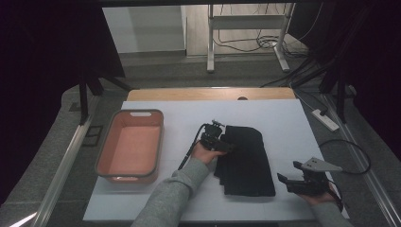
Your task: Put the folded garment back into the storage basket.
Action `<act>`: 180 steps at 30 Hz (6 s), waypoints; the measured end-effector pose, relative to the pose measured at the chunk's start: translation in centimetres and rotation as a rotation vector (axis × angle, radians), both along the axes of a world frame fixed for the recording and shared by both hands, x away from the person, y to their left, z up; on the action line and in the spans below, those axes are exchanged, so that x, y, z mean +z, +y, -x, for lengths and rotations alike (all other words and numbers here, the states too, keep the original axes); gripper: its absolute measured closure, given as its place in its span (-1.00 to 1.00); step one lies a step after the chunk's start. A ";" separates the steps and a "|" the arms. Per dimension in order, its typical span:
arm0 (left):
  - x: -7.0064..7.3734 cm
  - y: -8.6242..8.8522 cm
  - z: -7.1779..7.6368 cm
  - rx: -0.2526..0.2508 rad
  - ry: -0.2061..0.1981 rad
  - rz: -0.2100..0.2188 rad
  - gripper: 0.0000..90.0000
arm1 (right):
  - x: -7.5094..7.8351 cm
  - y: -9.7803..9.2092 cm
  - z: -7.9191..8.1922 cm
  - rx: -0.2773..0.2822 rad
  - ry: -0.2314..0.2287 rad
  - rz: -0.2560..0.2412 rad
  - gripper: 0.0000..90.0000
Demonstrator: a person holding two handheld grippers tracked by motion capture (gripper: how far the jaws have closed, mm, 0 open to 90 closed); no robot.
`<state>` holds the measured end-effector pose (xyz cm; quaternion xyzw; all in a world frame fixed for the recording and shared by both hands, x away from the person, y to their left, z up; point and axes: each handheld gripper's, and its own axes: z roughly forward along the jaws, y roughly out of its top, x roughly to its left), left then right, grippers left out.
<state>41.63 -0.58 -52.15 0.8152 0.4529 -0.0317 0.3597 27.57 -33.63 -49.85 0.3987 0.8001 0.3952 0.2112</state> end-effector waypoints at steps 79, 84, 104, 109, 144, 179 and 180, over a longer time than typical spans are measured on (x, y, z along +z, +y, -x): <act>6.6 2.9 2.2 -0.161 -0.160 0.345 0.31 | 0.2 -0.2 0.0 -0.032 -0.020 0.002 -0.53; 7.2 2.9 2.4 -0.168 -0.172 0.348 0.31 | 0.2 -0.2 0.1 -0.032 -0.021 0.002 -0.53; 9.2 3.4 3.0 -0.169 -0.195 0.379 0.31 | 0.3 -0.2 0.1 -0.037 -0.023 -0.002 -0.53; 9.6 3.5 3.1 -0.173 -0.204 0.382 0.31 | 0.3 -0.2 0.1 -0.038 -0.023 -0.002 -0.53; 12.1 5.0 4.3 -0.149 -0.254 0.408 0.32 | 0.3 -0.2 0.1 -0.044 -0.024 0.000 -0.53; 14.2 6.8 5.2 -0.126 -0.326 0.426 0.32 | 0.3 -0.2 0.1 -0.045 -0.023 0.004 -0.53; 14.3 6.9 5.2 -0.126 -0.327 0.428 0.32 | 0.3 -0.2 0.1 -0.045 -0.023 0.004 -0.53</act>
